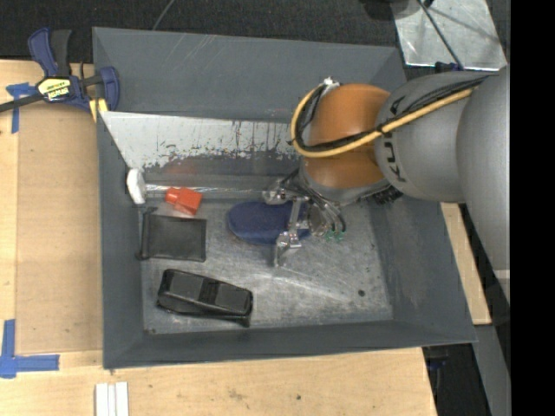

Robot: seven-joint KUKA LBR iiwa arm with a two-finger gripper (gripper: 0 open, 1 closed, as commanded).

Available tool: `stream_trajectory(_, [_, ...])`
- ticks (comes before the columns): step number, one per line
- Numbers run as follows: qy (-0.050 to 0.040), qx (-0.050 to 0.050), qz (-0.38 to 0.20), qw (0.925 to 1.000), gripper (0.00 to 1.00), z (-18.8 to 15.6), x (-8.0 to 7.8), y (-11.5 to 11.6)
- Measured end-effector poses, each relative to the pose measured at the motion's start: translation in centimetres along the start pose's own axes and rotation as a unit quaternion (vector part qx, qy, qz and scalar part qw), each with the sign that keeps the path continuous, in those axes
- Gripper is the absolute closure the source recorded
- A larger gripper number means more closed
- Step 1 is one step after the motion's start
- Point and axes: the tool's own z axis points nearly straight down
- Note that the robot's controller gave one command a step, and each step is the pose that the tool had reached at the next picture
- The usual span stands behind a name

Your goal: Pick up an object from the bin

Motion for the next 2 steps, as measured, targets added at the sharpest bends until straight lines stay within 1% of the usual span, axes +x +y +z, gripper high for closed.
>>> stream_trajectory(1, [-0.0054, 0.000, 0.000, 1.0000, 1.00, -0.7, -0.3, 0.0])
stream_trajectory(2, [-0.0027, 0.001, -0.023, 0.9997, 1.00, -15.5, -0.5, -1.8])
